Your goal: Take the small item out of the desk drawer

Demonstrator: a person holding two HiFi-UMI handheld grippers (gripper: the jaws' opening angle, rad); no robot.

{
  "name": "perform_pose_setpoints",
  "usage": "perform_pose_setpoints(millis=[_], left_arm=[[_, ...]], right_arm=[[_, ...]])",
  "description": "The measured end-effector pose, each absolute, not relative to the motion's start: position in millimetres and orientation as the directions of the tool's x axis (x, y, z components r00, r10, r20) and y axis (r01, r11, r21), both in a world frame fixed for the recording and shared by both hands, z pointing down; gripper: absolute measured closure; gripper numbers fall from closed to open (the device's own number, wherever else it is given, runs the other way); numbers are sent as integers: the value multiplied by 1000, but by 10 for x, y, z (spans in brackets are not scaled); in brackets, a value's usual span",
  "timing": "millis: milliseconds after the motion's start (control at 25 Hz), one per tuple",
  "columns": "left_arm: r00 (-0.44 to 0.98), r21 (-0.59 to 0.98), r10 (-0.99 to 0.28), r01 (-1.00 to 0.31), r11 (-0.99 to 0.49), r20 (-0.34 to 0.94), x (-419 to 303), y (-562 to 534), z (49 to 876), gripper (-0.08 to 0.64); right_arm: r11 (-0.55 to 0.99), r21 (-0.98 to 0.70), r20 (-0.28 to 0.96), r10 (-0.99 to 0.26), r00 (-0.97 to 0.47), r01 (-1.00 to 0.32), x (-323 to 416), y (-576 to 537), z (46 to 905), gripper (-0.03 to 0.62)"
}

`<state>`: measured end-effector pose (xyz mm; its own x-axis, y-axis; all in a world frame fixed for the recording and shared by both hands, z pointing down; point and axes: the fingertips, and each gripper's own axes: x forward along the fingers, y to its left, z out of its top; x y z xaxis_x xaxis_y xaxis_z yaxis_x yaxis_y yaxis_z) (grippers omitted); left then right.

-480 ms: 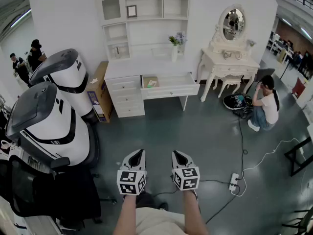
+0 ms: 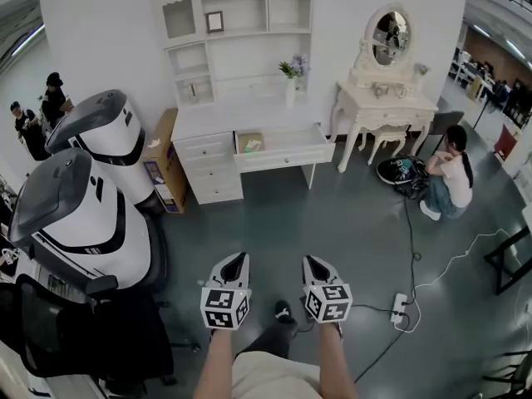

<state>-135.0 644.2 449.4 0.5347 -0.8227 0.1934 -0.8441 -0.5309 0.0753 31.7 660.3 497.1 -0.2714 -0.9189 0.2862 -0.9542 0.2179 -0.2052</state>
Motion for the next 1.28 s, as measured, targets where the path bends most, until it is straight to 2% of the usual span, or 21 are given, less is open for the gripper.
perform_pose_setpoints(millis=[200, 480, 1280], left_arm=[[509, 102, -839, -861, -499, 191, -1376, 6164, 4469, 545], [493, 106, -847, -870, -481, 199, -1340, 5542, 4530, 546], [494, 171, -849, -868, -467, 188, -1203, 2695, 4372, 546]], right_arm=[[235, -217, 351, -887, -301, -947, 387, 6442, 5073, 568], [263, -292, 334, -873, -355, -920, 433, 5838, 5105, 568], [241, -291, 346, -876, -337, -926, 641, 3135, 4833, 569]])
